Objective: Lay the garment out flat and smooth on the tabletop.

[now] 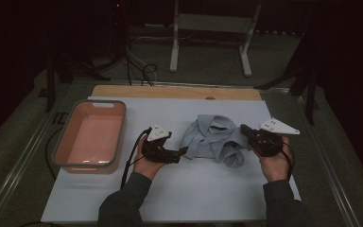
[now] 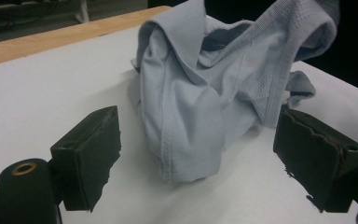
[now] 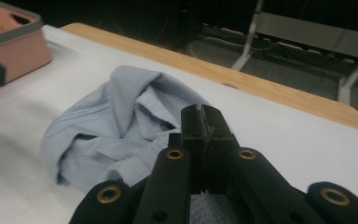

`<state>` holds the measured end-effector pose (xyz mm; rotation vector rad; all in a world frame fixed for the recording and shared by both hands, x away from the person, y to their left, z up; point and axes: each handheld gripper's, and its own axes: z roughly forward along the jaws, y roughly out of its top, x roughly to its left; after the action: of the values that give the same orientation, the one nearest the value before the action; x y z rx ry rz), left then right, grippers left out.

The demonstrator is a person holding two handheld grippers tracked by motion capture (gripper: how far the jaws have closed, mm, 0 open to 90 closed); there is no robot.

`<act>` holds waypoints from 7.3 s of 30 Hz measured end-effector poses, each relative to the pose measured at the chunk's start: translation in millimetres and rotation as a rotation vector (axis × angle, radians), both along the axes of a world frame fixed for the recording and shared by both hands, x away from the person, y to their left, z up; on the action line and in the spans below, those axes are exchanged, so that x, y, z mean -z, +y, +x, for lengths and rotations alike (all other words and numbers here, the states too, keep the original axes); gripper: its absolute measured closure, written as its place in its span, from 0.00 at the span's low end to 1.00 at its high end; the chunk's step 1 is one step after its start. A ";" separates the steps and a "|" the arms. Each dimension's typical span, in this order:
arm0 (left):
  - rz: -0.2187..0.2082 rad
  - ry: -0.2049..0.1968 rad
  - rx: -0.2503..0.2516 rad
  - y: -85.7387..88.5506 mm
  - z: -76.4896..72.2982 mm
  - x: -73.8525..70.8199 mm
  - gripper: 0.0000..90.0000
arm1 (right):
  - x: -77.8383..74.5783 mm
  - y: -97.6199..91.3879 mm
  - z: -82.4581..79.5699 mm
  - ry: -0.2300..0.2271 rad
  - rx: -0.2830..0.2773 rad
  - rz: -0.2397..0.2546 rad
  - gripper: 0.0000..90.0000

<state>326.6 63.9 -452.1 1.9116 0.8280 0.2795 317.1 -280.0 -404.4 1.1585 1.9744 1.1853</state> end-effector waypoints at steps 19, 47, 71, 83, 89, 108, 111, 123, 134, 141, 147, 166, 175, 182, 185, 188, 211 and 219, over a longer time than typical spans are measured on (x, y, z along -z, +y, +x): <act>0.065 0.008 0.032 -37.9 9.6 12.6 0.25 | 19.3 -3.8 2.2 0.109 -0.035 0.020 0.58; 0.219 -0.003 0.037 -67.9 23.4 33.2 0.37 | 39.6 3.8 -4.4 0.217 -0.090 -0.100 0.98; 0.104 0.018 -0.021 -33.8 29.6 10.7 0.95 | 36.1 -6.9 -5.3 0.206 -0.079 -0.083 0.99; -0.012 0.045 -0.050 -1.9 31.5 -1.3 0.95 | 33.6 -11.7 -6.0 0.194 -0.056 -0.080 1.00; -0.028 0.037 -0.064 6.6 31.3 -4.3 0.95 | 31.2 -14.7 -6.5 0.179 -0.026 -0.084 1.00; -0.066 0.042 -0.079 15.5 30.8 -9.2 0.96 | 32.4 -1.8 -9.2 0.168 -0.105 -0.058 0.53; -0.063 0.039 -0.078 14.5 30.3 -10.9 0.96 | 34.3 3.5 -9.9 0.167 -0.126 -0.069 0.49; -0.097 0.015 -0.056 9.5 25.2 -22.7 0.96 | 41.8 19.7 -13.9 0.173 -0.182 -0.102 0.32; -0.110 0.005 -0.050 9.6 24.6 -30.5 0.96 | 49.3 29.2 -13.9 0.190 -0.231 -0.136 0.33; -0.134 0.000 -0.046 10.0 24.0 -36.1 0.96 | 55.2 34.5 -13.7 0.204 -0.244 -0.174 0.34; -0.171 -0.010 -0.031 10.2 21.9 -44.3 0.96 | 59.1 36.9 -12.5 0.213 -0.240 -0.193 0.43; -0.143 0.003 -0.055 29.5 26.0 -27.9 0.96 | 29.9 -13.9 -13.7 0.087 -0.014 -0.060 0.98; -0.129 0.017 -0.054 23.4 27.0 -20.0 0.84 | 33.7 -9.1 -11.5 0.095 -0.009 -0.065 0.98; -0.103 0.014 -0.083 21.2 20.9 -19.3 0.55 | 35.8 -5.5 -9.8 0.105 -0.016 -0.068 0.98; -0.097 0.013 -0.090 17.9 17.5 -17.6 0.48 | 36.1 -3.4 -9.5 0.106 -0.026 -0.072 0.98; -0.099 0.016 -0.103 13.7 12.0 -14.6 0.43 | 36.4 -1.4 -9.6 0.107 -0.028 -0.073 0.98; 0.014 0.043 -0.044 -4.2 -22.1 19.5 0.42 | 35.8 -2.4 -7.9 0.106 0.000 -0.059 0.97; 0.040 0.106 0.044 -21.2 -16.3 36.2 0.57 | 35.9 -3.0 -7.1 0.108 0.008 -0.053 0.97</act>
<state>310.3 42.6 -488.3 1.9935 0.8545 0.1702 310.0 -283.0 -440.2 1.2252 2.0659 1.0804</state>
